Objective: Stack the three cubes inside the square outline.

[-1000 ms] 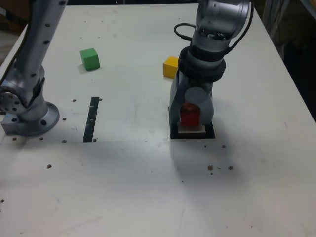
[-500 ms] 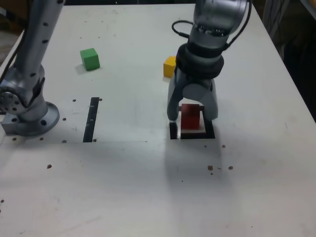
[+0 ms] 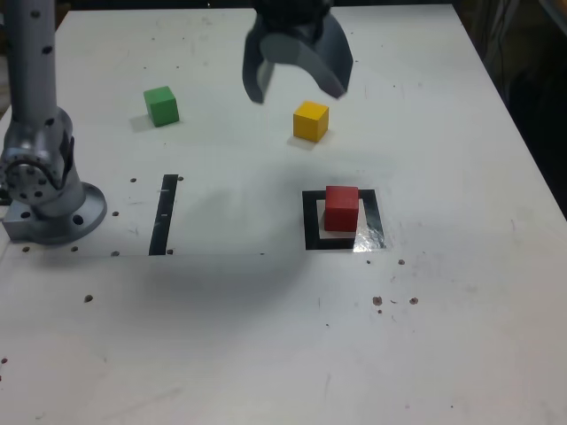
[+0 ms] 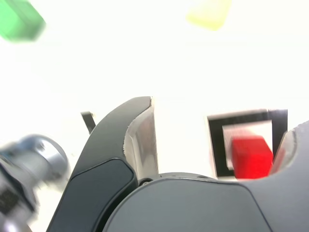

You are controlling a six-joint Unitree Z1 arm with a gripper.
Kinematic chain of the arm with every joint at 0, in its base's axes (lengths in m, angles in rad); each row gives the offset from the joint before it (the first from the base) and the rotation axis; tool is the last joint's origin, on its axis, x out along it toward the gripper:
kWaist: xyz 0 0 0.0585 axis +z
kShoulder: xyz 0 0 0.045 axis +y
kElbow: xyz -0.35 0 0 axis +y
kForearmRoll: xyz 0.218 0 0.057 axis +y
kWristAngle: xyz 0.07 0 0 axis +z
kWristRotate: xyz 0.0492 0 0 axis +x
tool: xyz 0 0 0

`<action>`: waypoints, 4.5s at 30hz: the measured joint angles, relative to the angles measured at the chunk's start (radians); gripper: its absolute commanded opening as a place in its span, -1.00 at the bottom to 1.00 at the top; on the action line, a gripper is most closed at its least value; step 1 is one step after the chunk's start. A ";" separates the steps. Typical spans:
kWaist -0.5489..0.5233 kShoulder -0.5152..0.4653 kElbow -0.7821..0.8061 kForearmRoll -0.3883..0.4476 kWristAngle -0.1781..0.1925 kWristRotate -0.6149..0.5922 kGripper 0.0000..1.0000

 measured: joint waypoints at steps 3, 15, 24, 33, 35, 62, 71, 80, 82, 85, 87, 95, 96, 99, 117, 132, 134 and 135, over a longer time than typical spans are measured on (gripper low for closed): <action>0.066 -0.008 0.000 -0.017 0.035 0.103 0.99; 0.186 0.106 0.019 -0.133 0.030 0.356 0.98; 0.202 0.191 0.021 -0.166 0.014 0.358 0.93; 0.208 0.238 0.021 -0.197 0.011 0.369 0.81; 0.208 0.249 0.021 -0.200 0.011 0.372 0.76; 0.201 0.292 -0.002 -0.230 -0.015 0.392 -0.21; 0.201 0.292 -0.014 -0.229 -0.033 0.406 -0.48; 0.199 0.246 -0.015 -0.216 -0.042 0.392 -0.66; 0.197 0.206 -0.015 -0.200 -0.039 0.383 -0.66; 0.196 0.157 -0.017 -0.171 -0.036 0.373 -0.66; 0.194 0.148 -0.017 -0.165 -0.036 0.370 -0.66; 0.183 0.147 -0.014 -0.146 -0.043 0.356 -0.66; 0.180 0.145 -0.016 -0.134 -0.046 0.350 -0.66; 0.159 0.111 -0.028 -0.084 -0.074 0.298 -0.66; -0.272 0.090 -0.103 0.088 -0.179 -0.316 -0.66; -0.309 0.230 -0.211 0.069 -0.209 -0.423 -0.66; -0.301 0.243 -0.212 0.064 -0.209 -0.415 -0.66; -0.297 0.250 -0.212 0.061 -0.209 -0.410 -0.66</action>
